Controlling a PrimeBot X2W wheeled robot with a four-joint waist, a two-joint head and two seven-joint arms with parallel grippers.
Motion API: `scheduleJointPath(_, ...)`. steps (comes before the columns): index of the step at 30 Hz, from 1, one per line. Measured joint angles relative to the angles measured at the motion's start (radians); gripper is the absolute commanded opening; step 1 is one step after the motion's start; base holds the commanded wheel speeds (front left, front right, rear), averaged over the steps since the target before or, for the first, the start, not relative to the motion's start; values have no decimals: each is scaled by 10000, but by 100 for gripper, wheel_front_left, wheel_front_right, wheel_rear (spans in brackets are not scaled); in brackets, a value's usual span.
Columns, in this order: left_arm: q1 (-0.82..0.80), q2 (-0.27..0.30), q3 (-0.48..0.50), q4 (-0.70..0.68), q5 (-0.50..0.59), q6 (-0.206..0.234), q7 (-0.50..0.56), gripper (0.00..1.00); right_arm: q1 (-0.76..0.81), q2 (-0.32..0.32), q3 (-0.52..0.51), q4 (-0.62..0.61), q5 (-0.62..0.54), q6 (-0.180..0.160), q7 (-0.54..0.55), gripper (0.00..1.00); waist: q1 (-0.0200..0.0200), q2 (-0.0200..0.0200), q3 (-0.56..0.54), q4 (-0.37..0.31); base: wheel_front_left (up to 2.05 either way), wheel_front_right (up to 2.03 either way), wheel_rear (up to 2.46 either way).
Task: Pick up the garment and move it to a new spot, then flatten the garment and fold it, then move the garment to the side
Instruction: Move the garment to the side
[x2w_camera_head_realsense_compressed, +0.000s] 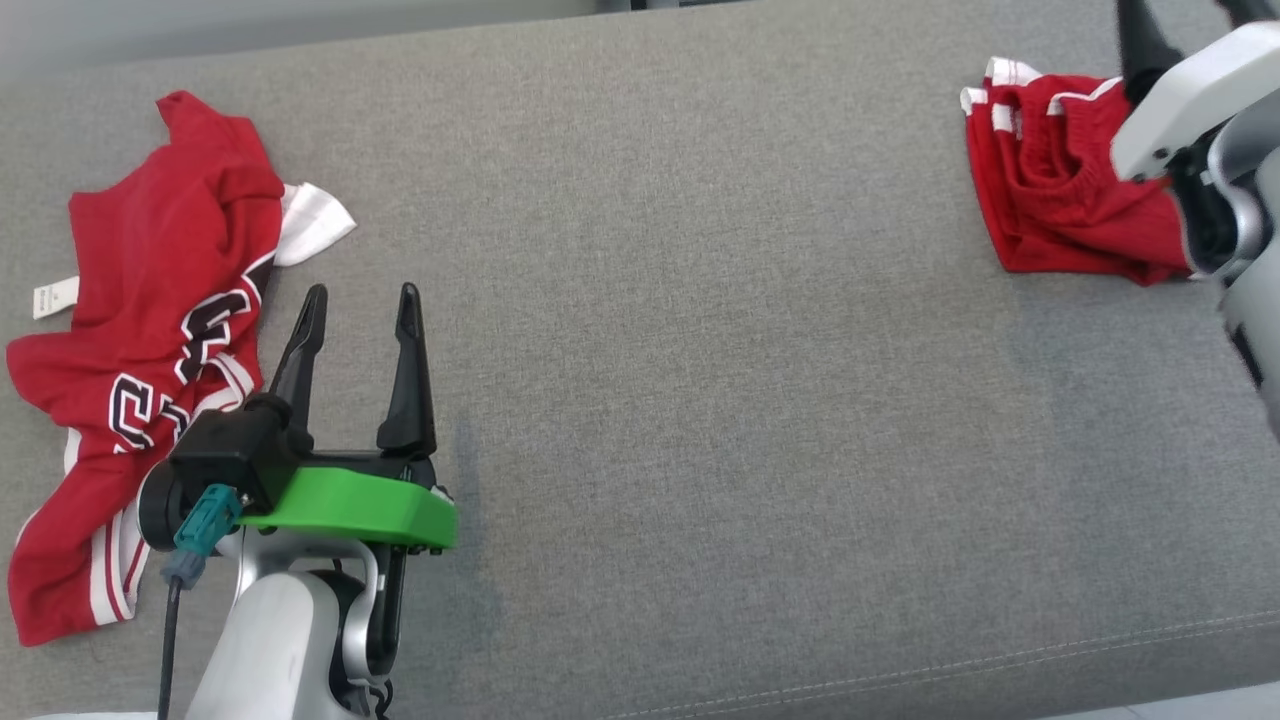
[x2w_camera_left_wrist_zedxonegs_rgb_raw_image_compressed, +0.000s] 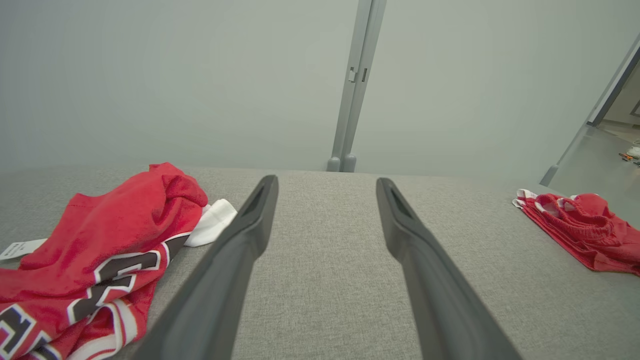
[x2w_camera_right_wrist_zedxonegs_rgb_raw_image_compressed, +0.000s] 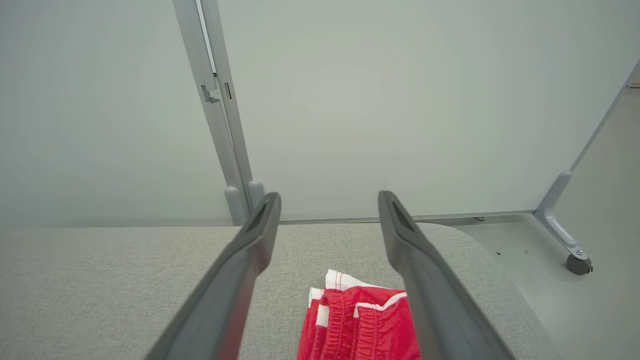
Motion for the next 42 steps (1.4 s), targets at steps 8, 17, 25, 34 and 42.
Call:
scheduleJointPath(8, 441, -8, 472, 568, -104, 0, -125, 100, 1187, 723, 109, -303, 244, 213, -451, 100, 0, 0, -927, -77, 0, 0, 0)
scheduleJointPath(17, 1156, -12, 1141, 903, -180, 0, -268, 100, 2469, 1404, 73, -1160, 157, -393, -671, 100, 0, 0, -1823, -157, 0, 0, 0)
scheduleJointPath(25, 1705, -12, 1453, 1108, -238, 0, -353, 100, 3852, 1854, -257, -2366, -222, -1022, -669, 100, 0, 0, -2229, -405, 0, 0, 0)
scheduleJointPath(34, 2367, -12, 1764, 1104, -268, 0, -447, 100, 5637, 2042, -736, -4151, -1221, -1239, -669, 100, 0, 0, -2556, -693, 0, 0, 0)
scheduleJointPath(42, 2592, -12, 1818, 1024, -267, 0, -522, 100, 6596, 2056, -1091, -5051, -1747, -1244, -671, 100, 0, 0, -2702, -740, 0, 0, 0)
